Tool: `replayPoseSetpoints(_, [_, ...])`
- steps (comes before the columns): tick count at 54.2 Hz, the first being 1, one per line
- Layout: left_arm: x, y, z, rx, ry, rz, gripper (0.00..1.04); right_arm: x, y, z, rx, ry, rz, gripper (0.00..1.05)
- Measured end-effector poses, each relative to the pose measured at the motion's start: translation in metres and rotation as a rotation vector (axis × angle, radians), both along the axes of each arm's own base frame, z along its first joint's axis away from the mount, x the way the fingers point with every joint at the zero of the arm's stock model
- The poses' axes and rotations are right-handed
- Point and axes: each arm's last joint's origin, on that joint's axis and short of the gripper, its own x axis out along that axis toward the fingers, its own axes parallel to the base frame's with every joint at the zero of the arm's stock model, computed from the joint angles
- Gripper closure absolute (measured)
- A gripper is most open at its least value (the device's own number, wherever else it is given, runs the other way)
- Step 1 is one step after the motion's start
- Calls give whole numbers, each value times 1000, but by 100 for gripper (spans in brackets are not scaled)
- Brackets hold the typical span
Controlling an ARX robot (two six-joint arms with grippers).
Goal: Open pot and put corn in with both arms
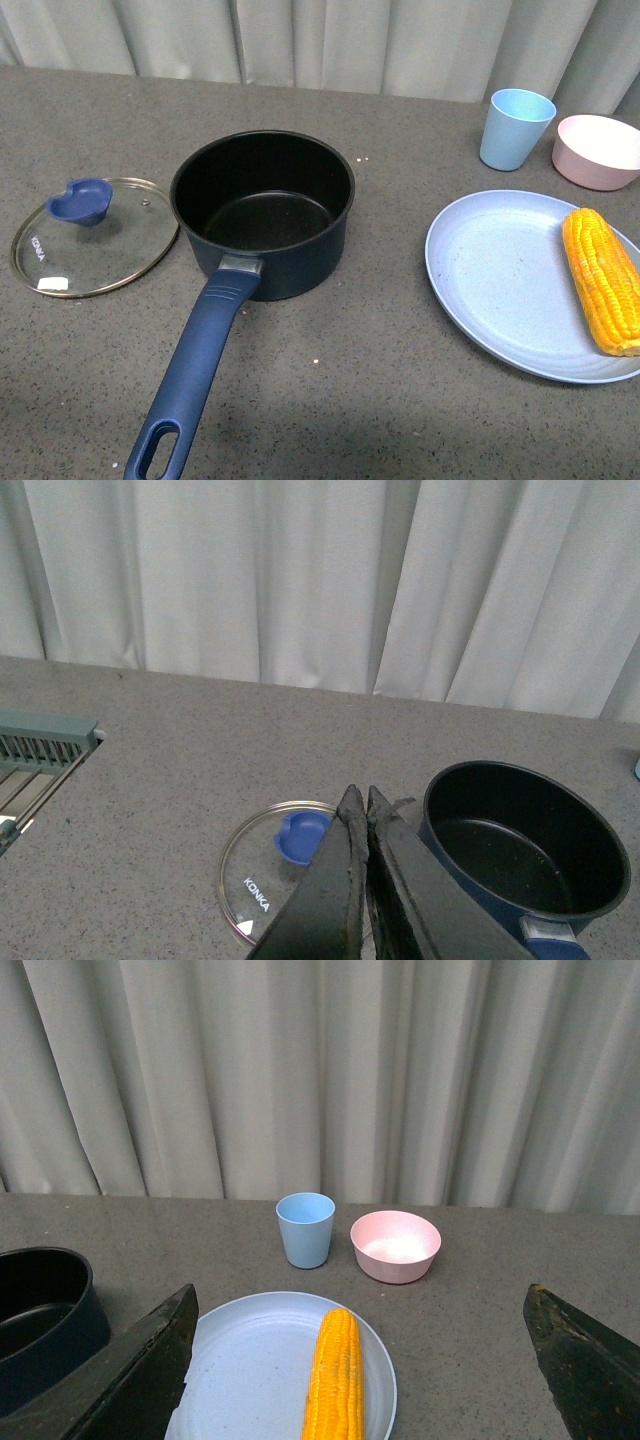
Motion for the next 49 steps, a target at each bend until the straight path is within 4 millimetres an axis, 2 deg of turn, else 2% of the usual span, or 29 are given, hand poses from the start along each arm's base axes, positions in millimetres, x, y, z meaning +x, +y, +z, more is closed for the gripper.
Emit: replayPoseSetpoints(49, [-27, 0, 3, 0, -13, 0, 101, 0, 0, 0, 0, 0, 0, 9])
